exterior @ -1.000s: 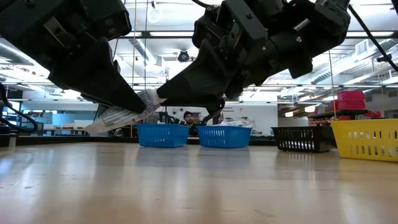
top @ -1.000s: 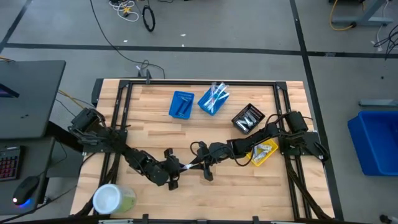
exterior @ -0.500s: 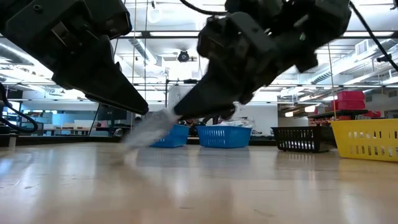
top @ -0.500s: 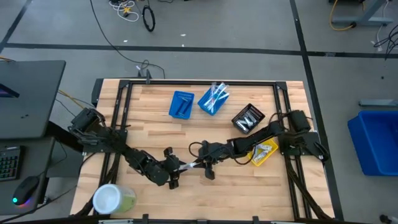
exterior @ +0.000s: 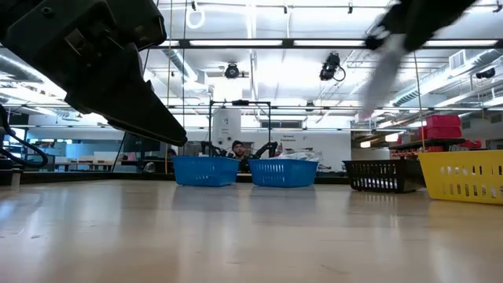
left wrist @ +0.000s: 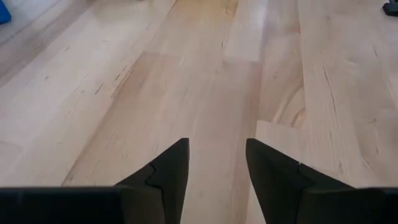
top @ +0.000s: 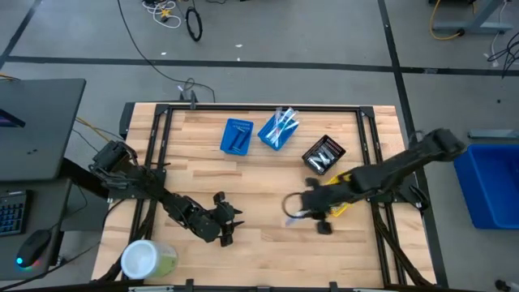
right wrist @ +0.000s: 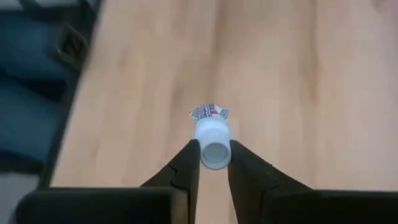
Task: Pick & Place Travel size toiletries
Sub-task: Put the white toothpaste into the yellow basket
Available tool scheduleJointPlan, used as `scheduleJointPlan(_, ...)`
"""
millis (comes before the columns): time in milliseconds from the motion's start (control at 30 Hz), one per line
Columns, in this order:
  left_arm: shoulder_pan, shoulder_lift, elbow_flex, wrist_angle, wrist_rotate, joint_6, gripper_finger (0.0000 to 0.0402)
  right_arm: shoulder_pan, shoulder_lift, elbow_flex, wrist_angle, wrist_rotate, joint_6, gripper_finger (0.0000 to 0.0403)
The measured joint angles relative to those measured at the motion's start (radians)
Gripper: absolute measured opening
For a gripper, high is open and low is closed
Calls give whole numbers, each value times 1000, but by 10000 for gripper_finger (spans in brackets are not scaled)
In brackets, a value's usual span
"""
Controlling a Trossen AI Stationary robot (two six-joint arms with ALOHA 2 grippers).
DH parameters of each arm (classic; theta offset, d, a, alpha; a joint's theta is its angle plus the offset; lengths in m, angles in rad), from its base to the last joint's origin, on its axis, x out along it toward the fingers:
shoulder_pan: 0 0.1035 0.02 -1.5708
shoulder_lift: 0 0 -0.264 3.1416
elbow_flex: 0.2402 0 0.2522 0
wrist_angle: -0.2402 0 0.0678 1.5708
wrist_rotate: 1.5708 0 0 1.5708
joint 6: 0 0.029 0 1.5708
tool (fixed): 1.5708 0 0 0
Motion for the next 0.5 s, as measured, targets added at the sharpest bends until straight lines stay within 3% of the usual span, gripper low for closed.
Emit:
scheduleJointPlan(200, 2, 0, 0, 1, -30, 14, 169, 98, -200, 0, -415, 164, 203, 70)
scheduleJointPlan(367, 30, 0, 0, 3, -37, 21, 169, 144, -270, 0, -618, 166, 392, 69)
scheduleJointPlan(500, 65, 0, 0, 16, -21, 10, 169, 161, -268, -23, -677, 159, 418, 70)
